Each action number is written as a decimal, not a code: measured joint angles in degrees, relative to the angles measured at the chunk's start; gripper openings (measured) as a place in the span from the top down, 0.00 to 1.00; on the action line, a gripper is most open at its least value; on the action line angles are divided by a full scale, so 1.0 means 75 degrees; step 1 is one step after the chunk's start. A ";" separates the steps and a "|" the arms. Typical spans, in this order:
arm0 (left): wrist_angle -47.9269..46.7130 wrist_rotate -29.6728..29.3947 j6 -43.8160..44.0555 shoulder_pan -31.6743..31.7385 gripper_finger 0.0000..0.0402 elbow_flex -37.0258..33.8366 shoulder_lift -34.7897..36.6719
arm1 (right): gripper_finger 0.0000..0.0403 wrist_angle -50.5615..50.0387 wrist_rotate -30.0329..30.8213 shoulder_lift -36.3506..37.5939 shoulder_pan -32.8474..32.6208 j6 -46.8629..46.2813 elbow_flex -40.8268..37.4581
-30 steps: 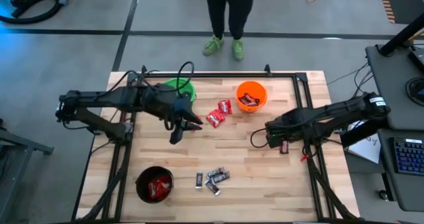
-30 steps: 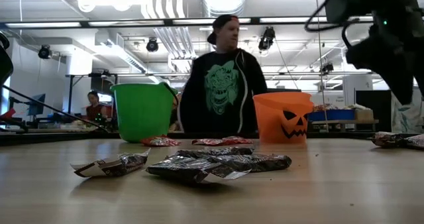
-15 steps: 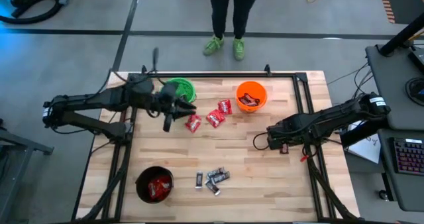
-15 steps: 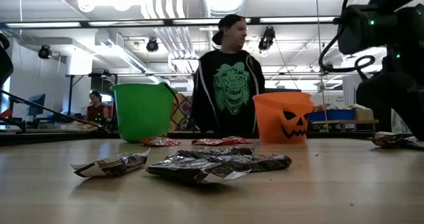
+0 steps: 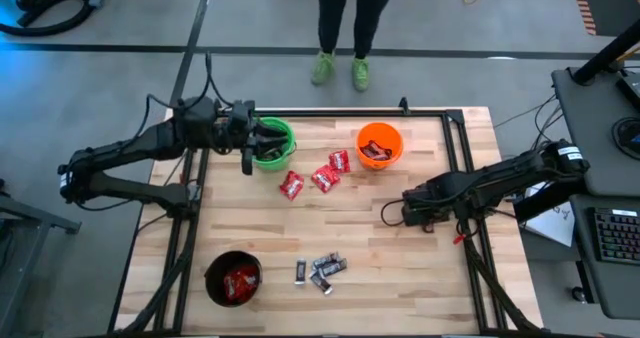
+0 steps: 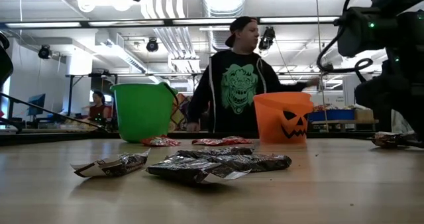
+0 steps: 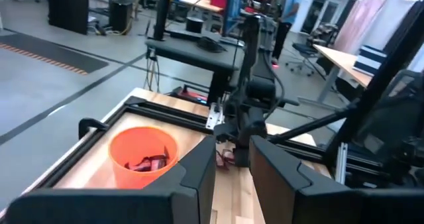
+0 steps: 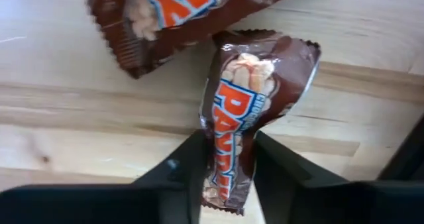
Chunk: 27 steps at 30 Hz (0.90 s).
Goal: Sort candy
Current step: Put the brown chocolate into the orange bucket
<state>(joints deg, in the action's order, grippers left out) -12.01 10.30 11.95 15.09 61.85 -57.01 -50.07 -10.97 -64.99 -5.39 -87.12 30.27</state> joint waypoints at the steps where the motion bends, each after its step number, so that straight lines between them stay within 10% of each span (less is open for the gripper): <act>1: 0.0000 0.0087 -0.0039 0.0039 0.81 -0.0001 -0.0010 | 0.79 -0.0028 -0.0009 0.0000 0.0000 0.0001 0.0049; 17: -0.0805 0.0732 -0.0599 0.0418 0.81 -0.0031 -0.0836 | 0.88 -0.1702 -0.0795 0.0531 0.0061 0.0570 0.2733; 27: -0.0875 0.0785 -0.0903 0.0530 0.81 -0.0050 -0.1599 | 0.89 -0.1612 0.0813 0.0140 0.1660 0.2860 0.5018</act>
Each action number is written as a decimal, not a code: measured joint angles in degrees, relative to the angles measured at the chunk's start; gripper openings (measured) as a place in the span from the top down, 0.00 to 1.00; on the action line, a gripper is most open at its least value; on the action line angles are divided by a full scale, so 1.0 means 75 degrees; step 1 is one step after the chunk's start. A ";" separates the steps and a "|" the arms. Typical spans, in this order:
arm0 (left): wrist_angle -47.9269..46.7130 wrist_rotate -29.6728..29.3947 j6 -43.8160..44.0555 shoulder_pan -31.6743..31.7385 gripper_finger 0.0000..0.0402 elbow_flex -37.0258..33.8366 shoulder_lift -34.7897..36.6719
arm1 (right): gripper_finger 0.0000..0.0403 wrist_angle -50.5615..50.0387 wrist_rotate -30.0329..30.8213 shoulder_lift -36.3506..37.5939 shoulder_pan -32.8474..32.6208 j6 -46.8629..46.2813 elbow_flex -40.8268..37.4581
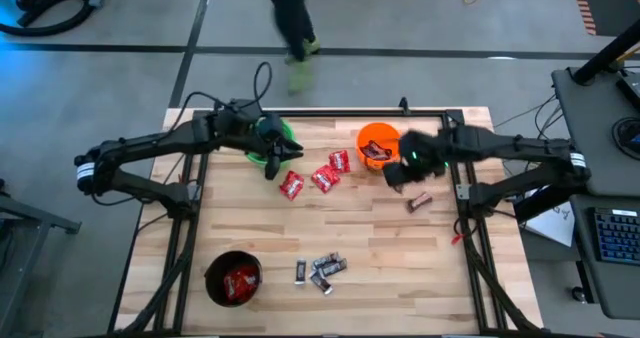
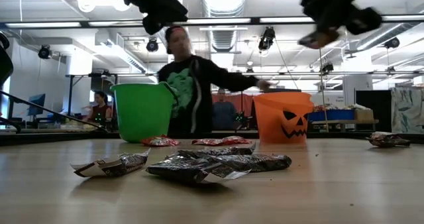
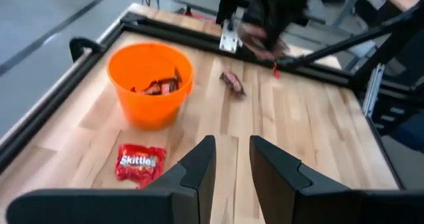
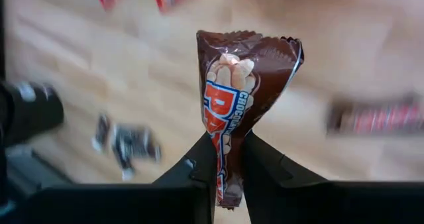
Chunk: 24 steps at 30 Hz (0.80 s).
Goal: Sort candy
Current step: Put the brown chocolate into the orange bucket
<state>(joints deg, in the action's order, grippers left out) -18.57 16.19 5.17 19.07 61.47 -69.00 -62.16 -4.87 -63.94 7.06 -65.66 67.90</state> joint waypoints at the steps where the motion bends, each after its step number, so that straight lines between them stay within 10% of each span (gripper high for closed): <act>1: -0.0019 0.0047 -0.0012 0.0000 0.81 0.0000 -0.0058 | 0.89 0.0034 0.0106 -0.0125 0.0257 0.0335 0.0180; 13: -0.1857 0.0133 0.0382 -0.0032 0.81 0.0102 -0.0293 | 0.89 0.0156 0.0279 -0.2477 0.3020 0.4241 0.1609; 24: -0.3027 0.0126 0.1183 -0.0132 0.81 0.0595 -0.0177 | 0.89 0.0089 0.0511 -0.3871 0.3464 0.5137 0.1798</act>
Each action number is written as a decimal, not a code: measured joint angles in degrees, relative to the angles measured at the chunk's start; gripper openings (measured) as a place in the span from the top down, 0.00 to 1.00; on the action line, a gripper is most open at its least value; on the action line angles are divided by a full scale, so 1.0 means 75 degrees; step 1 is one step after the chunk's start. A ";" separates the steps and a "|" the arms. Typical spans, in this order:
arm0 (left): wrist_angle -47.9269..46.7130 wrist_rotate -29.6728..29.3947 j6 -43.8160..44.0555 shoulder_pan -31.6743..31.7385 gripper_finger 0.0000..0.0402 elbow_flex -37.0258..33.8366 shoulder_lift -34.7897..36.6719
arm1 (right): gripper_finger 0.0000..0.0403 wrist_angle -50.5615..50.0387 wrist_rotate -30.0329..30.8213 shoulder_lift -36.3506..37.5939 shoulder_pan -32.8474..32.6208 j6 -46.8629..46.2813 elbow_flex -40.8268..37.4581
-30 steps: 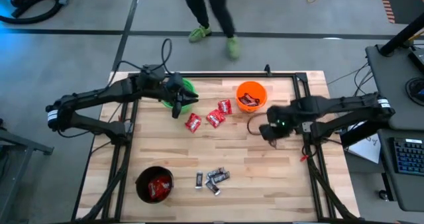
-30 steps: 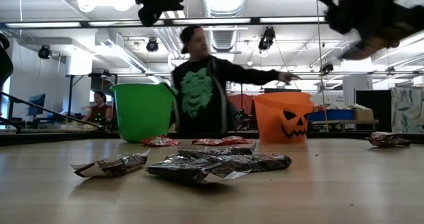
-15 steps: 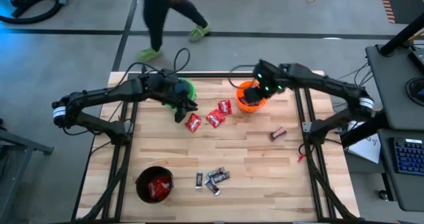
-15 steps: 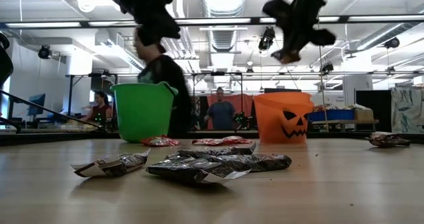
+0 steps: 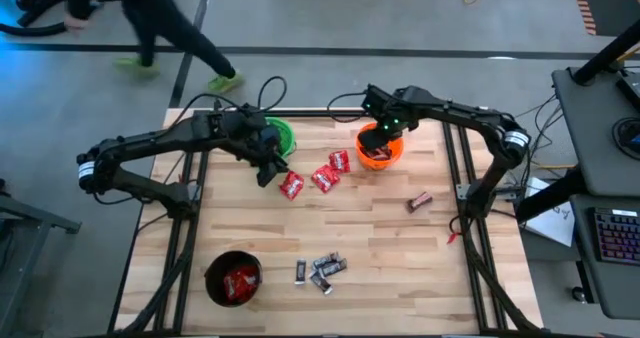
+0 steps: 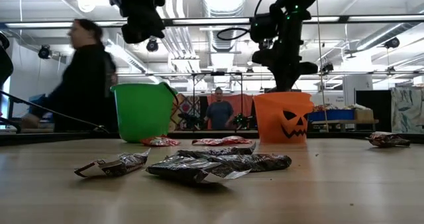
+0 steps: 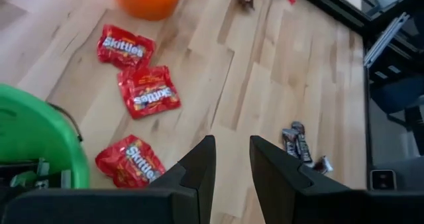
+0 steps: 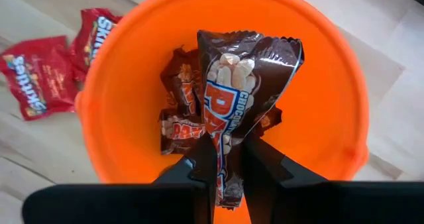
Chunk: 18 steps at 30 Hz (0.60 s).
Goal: Sort candy
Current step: Put the brown chocolate into the orange bucket, then put the red candy into the black bucket
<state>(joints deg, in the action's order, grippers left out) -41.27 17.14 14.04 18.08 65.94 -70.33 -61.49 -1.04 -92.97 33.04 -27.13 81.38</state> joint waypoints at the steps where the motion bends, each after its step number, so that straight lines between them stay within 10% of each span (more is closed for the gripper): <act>1: 0.0004 -0.0001 0.0000 -0.0008 0.81 0.0042 0.0001 | 0.88 0.0000 0.0005 -0.0034 0.0000 0.0002 0.0000; 18: 0.0042 -0.0219 0.0090 -0.0024 0.81 0.0250 -0.0001 | 0.63 -0.0095 0.0139 0.0175 -0.0018 -0.0006 0.0057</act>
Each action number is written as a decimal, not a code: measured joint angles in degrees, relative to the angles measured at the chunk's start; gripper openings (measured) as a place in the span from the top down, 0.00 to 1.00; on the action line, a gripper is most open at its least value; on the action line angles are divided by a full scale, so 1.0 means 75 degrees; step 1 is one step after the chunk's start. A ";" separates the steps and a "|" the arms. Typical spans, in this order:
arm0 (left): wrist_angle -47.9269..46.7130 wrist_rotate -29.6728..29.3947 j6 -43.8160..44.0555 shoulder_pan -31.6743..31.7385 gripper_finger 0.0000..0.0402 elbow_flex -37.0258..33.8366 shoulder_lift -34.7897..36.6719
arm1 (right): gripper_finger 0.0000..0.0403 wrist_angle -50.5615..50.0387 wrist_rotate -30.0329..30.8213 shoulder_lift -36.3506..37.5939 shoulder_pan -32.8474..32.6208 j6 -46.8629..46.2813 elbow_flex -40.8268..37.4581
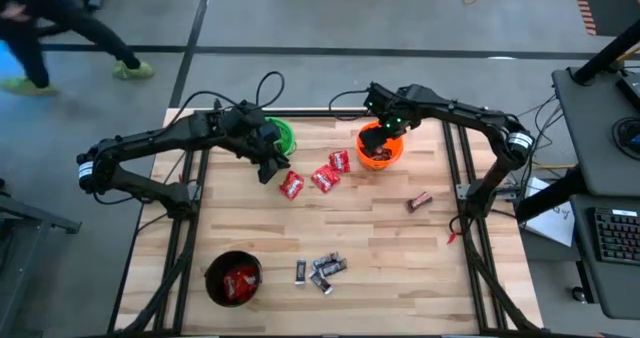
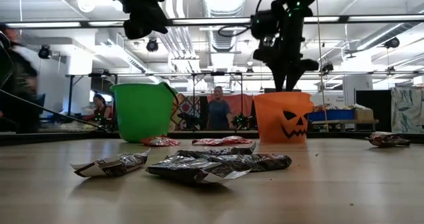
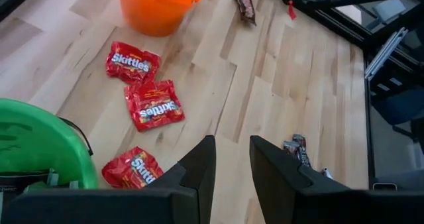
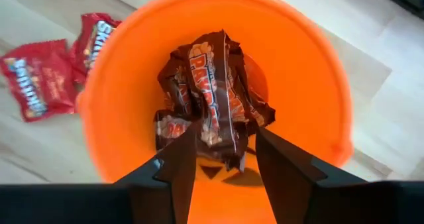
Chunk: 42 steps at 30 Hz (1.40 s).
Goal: Sort candy
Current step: Put the red candy into the black bucket
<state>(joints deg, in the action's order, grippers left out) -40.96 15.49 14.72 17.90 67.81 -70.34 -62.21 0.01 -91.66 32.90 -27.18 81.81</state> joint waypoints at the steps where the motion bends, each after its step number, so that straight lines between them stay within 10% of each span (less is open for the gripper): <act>1: 0.0045 0.0000 0.0067 -0.0010 0.81 0.0000 0.0013 | 0.63 -0.0018 0.0000 0.0066 -0.0019 0.0008 0.0075; 11: 0.1466 -0.0047 0.0162 -0.0462 0.81 0.0000 0.0555 | 0.63 0.0647 -0.0075 0.0278 -0.1113 0.0723 0.1157; 27: 0.1820 -0.2834 0.1833 -0.1959 0.81 -0.0006 0.1922 | 0.62 0.2426 -0.0467 -0.0743 -0.2876 0.1167 0.1168; 42: 0.2123 -0.3017 0.2401 -0.2494 0.81 -0.0012 0.1901 | 0.37 0.2897 -0.0396 -0.2926 -0.2917 0.1798 0.1170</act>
<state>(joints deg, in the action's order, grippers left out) -25.04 -7.14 32.73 -0.80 67.72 -56.08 -40.48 -2.96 -113.60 11.03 -13.69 90.59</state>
